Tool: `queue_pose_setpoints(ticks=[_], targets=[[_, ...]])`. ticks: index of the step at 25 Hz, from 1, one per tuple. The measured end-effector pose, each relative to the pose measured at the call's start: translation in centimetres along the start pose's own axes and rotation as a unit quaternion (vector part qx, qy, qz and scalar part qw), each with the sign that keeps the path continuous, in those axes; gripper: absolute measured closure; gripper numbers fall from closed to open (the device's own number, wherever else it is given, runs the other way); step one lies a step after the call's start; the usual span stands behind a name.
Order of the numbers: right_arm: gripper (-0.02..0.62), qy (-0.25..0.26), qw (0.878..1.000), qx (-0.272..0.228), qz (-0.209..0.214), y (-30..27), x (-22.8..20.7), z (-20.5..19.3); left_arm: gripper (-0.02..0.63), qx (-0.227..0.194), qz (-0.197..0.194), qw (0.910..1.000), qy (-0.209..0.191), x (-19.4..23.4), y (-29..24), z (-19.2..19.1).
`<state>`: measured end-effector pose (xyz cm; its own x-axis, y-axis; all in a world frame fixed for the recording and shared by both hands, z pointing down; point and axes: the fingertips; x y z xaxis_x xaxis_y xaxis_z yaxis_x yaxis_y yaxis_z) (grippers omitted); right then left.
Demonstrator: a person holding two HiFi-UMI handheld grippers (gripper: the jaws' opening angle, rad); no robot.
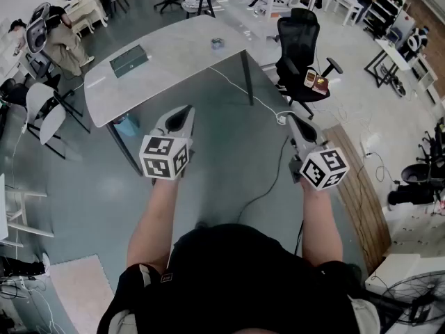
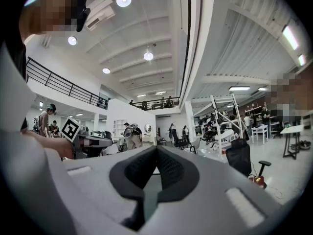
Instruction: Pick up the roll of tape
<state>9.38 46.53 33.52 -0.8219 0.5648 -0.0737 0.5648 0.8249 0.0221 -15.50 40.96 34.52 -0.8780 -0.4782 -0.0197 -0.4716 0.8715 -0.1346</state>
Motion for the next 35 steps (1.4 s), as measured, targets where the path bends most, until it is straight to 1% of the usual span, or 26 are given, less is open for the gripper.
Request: queue_pose_setpoints(ticks=[3,5,7,13,17,22,25,29,32,35], targets=[[0.594,0.0,1.0,-0.001,0.0,-0.7,0.8,-0.4,0.595,0.0,0.008,0.9999,-0.01,0.3,0.6,-0.3],[0.594,-0.001,1.0,0.003,0.002,-1.0,1.6,-0.8,0.595,0.008,0.003,0.9996,-0.026,0.3,0.8,-0.8],[0.594,0.0,1.0,0.009,0.005,-0.9,2.1,-1.4,0.595,0.015,-0.004,0.9993,-0.033,0.1,1.0,-1.4],[0.594,-0.006,1.0,0.018,0.004,1.5,2.7,-3.1,0.595,0.034,-0.017,0.999,-0.022,-1.1,2.0,-3.5],[0.594,-0.027,0.999,0.028,-0.01,3.5,1.7,-4.4,0.595,0.052,-0.025,0.998,-0.025,-3.1,2.4,-4.7],[0.592,-0.043,0.999,0.026,-0.018,6.1,0.4,-4.9,0.595,0.043,-0.023,0.9986,-0.02,-5.7,2.5,-4.1],[0.592,-0.038,0.999,0.033,-0.014,7.1,0.3,-4.9,0.595,0.037,-0.019,0.9989,-0.02,-6.8,2.8,-3.5],[0.592,-0.037,0.999,0.036,-0.008,7.7,0.4,-4.8,0.595,0.037,-0.023,0.9989,-0.018,-8.3,2.7,-3.5],[0.592,-0.04,0.998,0.043,-0.007,7.7,-0.1,-5.4,0.595,0.043,-0.027,0.9986,-0.014,-8.6,2.0,-4.0],[0.592,-0.043,0.998,0.055,-0.009,6.7,-1.0,-6.1,0.595,0.045,-0.024,0.9987,-0.004,-7.5,0.6,-4.4]])
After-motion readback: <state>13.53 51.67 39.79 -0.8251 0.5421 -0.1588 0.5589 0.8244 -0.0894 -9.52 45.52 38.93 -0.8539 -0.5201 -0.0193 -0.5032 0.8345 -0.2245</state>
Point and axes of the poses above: the fingertips, and each gripper's own axes: y backward along the fingers, x to its left, z out of its top, and after that the axes turned 6 degrees about z, right-handed
